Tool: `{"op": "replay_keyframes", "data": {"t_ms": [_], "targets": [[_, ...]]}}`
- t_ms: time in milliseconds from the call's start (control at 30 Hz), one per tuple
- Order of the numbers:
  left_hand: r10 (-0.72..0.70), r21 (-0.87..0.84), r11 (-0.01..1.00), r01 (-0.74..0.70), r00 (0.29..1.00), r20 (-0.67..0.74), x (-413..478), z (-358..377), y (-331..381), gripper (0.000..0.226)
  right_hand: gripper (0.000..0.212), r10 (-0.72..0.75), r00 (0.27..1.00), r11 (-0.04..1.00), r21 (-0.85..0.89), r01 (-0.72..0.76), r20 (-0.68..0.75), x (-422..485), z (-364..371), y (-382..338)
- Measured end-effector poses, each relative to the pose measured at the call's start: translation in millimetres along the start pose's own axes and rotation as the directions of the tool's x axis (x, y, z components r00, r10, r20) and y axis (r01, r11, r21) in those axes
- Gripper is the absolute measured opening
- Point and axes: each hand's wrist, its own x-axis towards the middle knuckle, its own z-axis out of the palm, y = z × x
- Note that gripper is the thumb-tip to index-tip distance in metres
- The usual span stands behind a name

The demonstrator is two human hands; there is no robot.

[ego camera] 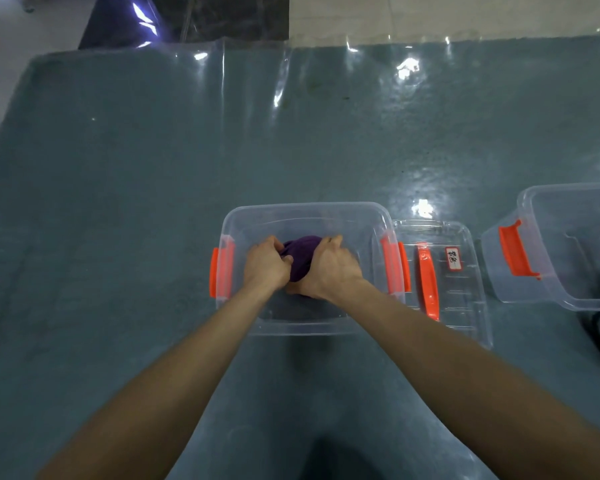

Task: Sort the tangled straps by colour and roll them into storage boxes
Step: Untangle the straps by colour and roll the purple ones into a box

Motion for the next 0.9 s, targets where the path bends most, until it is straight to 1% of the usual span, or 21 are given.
{"op": "replay_keyframes", "data": {"t_ms": [167, 267, 367, 433, 467, 500, 533, 567, 600, 633, 667, 700, 733, 767, 833, 867, 900], "targets": [[-0.001, -0.022, 1.0, 0.001, 1.0, -0.004, 4.9, 2.3, -1.9, 0.035, 0.137, 0.0, 1.0, 1.0, -0.012, 0.0, 0.031, 4.6, 2.6, 0.0], [-0.009, -0.039, 0.999, 0.01, 1.0, 0.018, 5.1, -0.7, -2.6, 0.042, 0.138, 0.012, 0.999, 1.0, -0.005, -0.012, 0.043, 4.0, 1.1, -1.7], [-0.017, -0.038, 0.999, 0.019, 0.999, 0.047, 1.1, -7.6, -0.9, 0.053, 0.138, 0.019, 0.99, 1.0, 0.0, -0.019, 0.14, -1.6, -14.5, -5.1], [0.004, -0.04, 0.999, -0.002, 0.998, 0.059, -2.6, -13.1, -1.0, 0.05, 0.131, -0.029, 0.983, 0.999, -0.023, 0.033, 0.184, -14.5, -34.4, -1.4], [0.016, -0.038, 0.999, -0.014, 0.998, 0.059, -6.6, -16.5, -1.1, 0.048, 0.124, -0.055, 0.984, 0.998, -0.004, 0.057, 0.171, -24.4, -46.0, 4.3], [0.022, -0.04, 0.999, -0.02, 0.998, 0.053, -12.0, -19.8, -1.8, 0.049, 0.112, -0.091, 0.988, 0.996, 0.033, 0.087, 0.122, -36.1, -56.8, 12.5], [0.027, -0.04, 0.999, -0.025, 0.999, 0.043, -18.3, -23.4, -2.2, 0.052, 0.096, -0.143, 0.989, 0.986, 0.088, 0.14, 0.024, -49.0, -65.4, 23.1], [0.047, -0.032, 0.998, -0.046, 0.999, 0.022, -26.0, -26.9, -2.1, 0.053, 0.075, -0.184, 0.976, 0.965, 0.168, 0.203, -0.121, -64.9, -70.8, 36.1], [0.088, -0.014, 0.996, -0.088, 0.996, -0.012, -35.9, -30.0, -0.9, 0.05, 0.053, -0.175, 0.94, 0.924, 0.282, 0.259, -0.291, -83.0, -71.7, 50.6], [0.15, 0.004, 0.989, -0.15, 0.987, -0.055, -47.2, -31.4, 2.0, 0.044, 0.035, -0.098, 0.882, 0.864, 0.4, 0.305, -0.461, -100.8, -69.6, 66.1], [0.226, 0.025, 0.974, -0.225, 0.969, -0.094, -61.2, -31.0, 6.7, 0.038, 0.026, 0.026, 0.813, 0.814, 0.484, 0.321, -0.582, -115.8, -64.2, 82.9], [0.311, 0.052, 0.95, -0.307, 0.942, -0.124, -77.0, -27.9, 11.8, 0.034, 0.023, 0.153, 0.757, 0.794, 0.535, 0.288, -0.635, -126.0, -55.9, 100.5], [0.397, 0.101, 0.917, -0.385, 0.907, -0.142, -94.3, -21.9, 16.8, 0.033, 0.021, 0.254, 0.732, 0.804, 0.559, 0.204, -0.632, -131.1, -45.5, 118.4], [0.475, 0.166, 0.876, -0.452, 0.87, -0.134, -111.5, -13.6, 20.3, 0.037, 0.021, 0.317, 0.74, 0.826, 0.556, 0.091, -0.593, -129.6, -32.8, 136.5], [0.593, 0.327, 0.769, -0.55, 0.804, -0.044, -142.0, 3.6, 22.3, 0.048, 0.028, 0.379, 0.823, 0.858, 0.495, -0.14, -0.424, -116.0, -6.7, 167.2], [0.645, 0.41, 0.695, -0.591, 0.764, 0.007, -150.6, 10.3, 20.2, 0.05, 0.033, 0.4, 0.851, 0.86, 0.459, -0.221, -0.34, -108.8, 2.4, 176.6], [0.692, 0.484, 0.614, -0.624, 0.72, 0.05, -154.2, 14.5, 17.2, 0.045, 0.039, 0.408, 0.867, 0.868, 0.417, -0.27, -0.287, -102.4, 9.4, 182.6]]}}
